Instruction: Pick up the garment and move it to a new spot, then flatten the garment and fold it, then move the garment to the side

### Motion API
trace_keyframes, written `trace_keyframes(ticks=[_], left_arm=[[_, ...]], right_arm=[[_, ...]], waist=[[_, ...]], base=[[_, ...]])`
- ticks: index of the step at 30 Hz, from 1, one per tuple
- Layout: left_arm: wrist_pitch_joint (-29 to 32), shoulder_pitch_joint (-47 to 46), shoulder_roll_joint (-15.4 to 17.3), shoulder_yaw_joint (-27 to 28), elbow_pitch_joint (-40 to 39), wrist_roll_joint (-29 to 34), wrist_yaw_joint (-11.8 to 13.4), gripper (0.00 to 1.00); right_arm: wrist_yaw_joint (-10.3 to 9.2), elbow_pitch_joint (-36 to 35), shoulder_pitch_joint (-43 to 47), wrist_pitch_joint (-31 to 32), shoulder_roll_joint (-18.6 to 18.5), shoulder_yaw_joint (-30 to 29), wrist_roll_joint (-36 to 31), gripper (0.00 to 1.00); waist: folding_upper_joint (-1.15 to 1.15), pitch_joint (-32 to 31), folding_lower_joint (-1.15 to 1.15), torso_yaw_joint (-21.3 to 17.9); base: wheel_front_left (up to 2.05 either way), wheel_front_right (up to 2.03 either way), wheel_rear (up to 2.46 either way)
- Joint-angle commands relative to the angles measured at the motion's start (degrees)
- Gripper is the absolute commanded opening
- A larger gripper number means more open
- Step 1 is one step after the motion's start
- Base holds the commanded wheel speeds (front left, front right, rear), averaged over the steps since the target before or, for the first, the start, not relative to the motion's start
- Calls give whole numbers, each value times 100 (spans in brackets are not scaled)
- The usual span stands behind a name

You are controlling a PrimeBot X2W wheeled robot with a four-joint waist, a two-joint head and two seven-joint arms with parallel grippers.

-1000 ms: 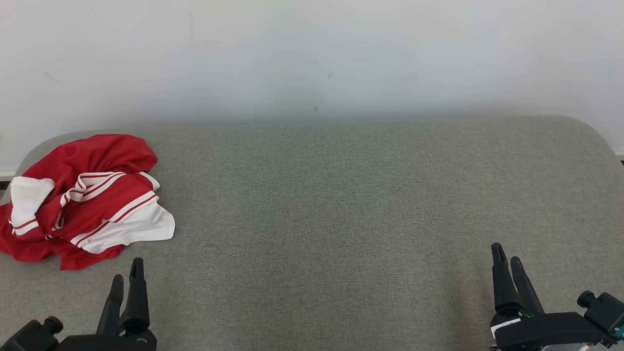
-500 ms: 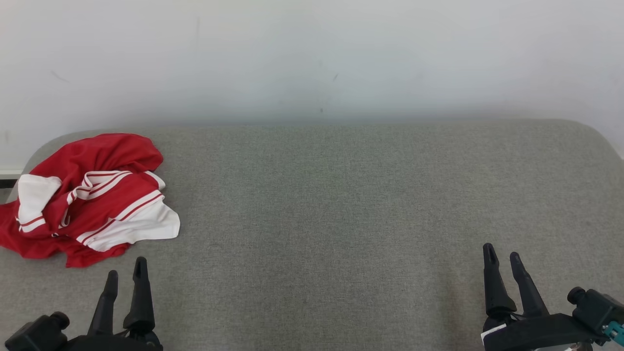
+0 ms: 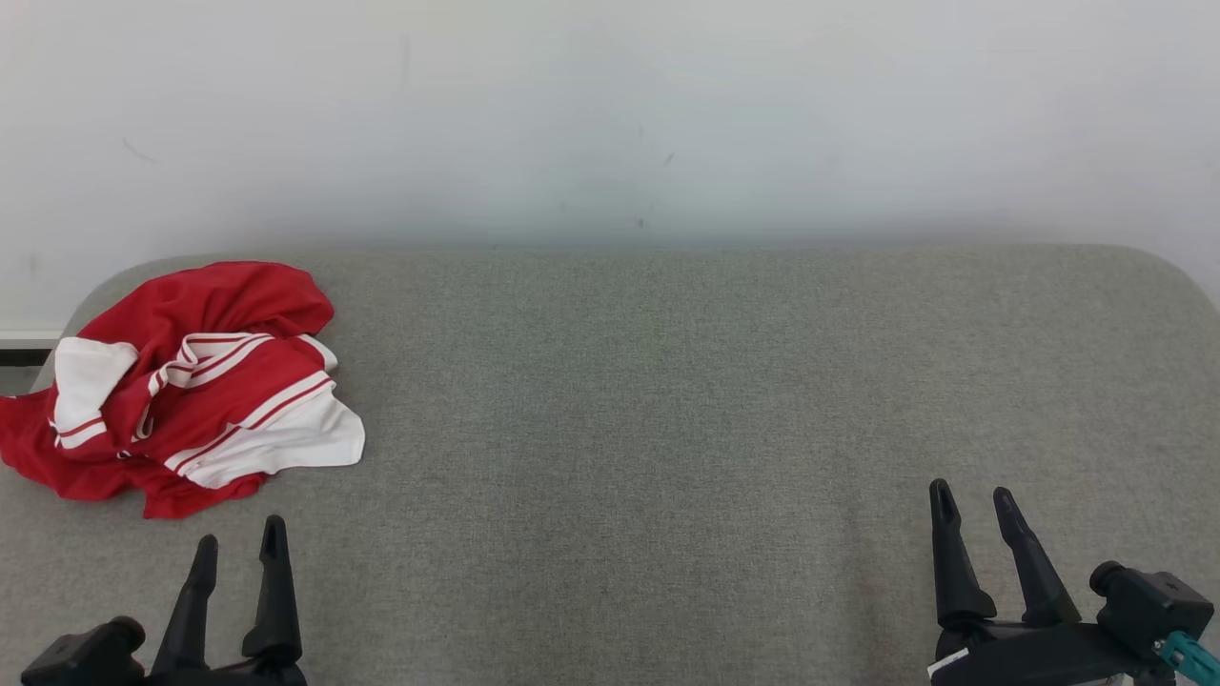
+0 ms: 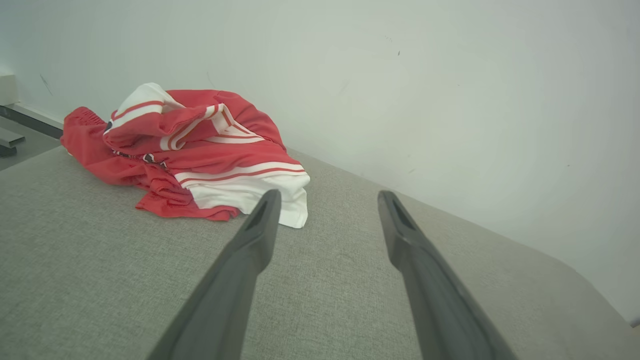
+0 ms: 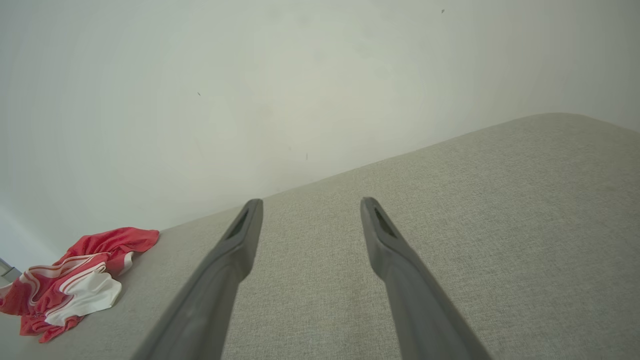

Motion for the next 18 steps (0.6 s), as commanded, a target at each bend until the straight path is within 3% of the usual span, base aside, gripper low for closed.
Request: trace_keyframes(ticks=[1, 18], left_arm=[[-58, 23, 56, -10, -22, 151, -10, 100], [241, 168, 117, -110, -568, 728, -89, 100]], right_arm=[[23, -106, 18, 1, -25, 18, -181, 100], [22, -493, 254, 71, -25, -39, -842, 100]], waist=[[0, -5, 0, 6], [0, -26, 0, 65]], base=[[0, 0, 0], [0, 0, 0]])
